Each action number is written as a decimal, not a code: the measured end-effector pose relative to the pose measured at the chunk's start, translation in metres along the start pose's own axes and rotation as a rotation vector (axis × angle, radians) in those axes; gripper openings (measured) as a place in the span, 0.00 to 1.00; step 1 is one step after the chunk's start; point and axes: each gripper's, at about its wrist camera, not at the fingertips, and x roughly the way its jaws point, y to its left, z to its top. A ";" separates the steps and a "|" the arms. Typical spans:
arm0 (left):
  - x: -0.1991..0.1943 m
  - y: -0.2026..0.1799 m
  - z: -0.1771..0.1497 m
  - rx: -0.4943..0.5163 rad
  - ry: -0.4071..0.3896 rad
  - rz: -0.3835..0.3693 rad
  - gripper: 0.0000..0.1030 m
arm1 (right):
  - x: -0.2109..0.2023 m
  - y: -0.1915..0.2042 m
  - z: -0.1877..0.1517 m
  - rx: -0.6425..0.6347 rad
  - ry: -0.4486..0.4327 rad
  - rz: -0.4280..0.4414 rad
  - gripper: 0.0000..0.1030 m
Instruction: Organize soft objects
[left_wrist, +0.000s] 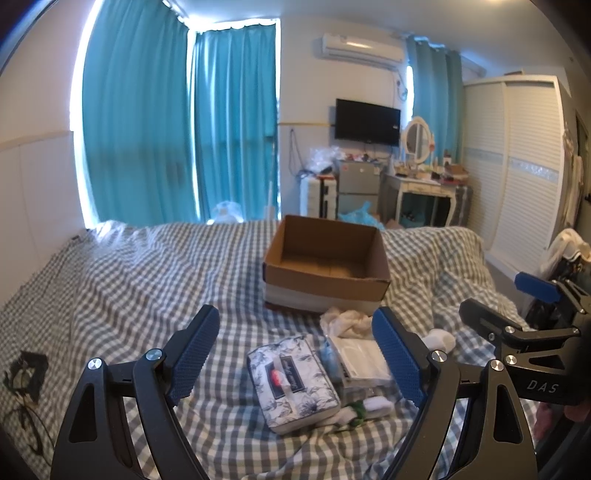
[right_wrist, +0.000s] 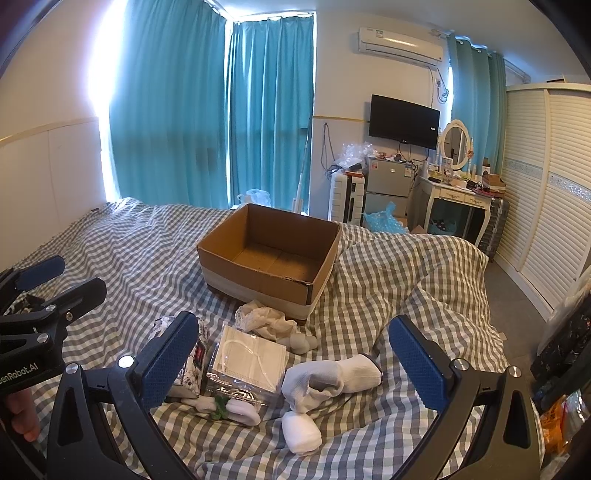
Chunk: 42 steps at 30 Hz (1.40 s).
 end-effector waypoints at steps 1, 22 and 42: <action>0.000 0.001 0.001 0.000 0.000 0.000 0.84 | 0.000 0.000 0.000 0.000 0.000 0.000 1.00; -0.001 0.001 0.003 0.006 0.006 0.001 0.84 | 0.001 0.000 0.000 -0.003 0.002 -0.001 1.00; -0.003 -0.003 0.007 0.017 -0.005 -0.006 0.84 | -0.002 -0.003 0.001 -0.016 0.017 -0.010 1.00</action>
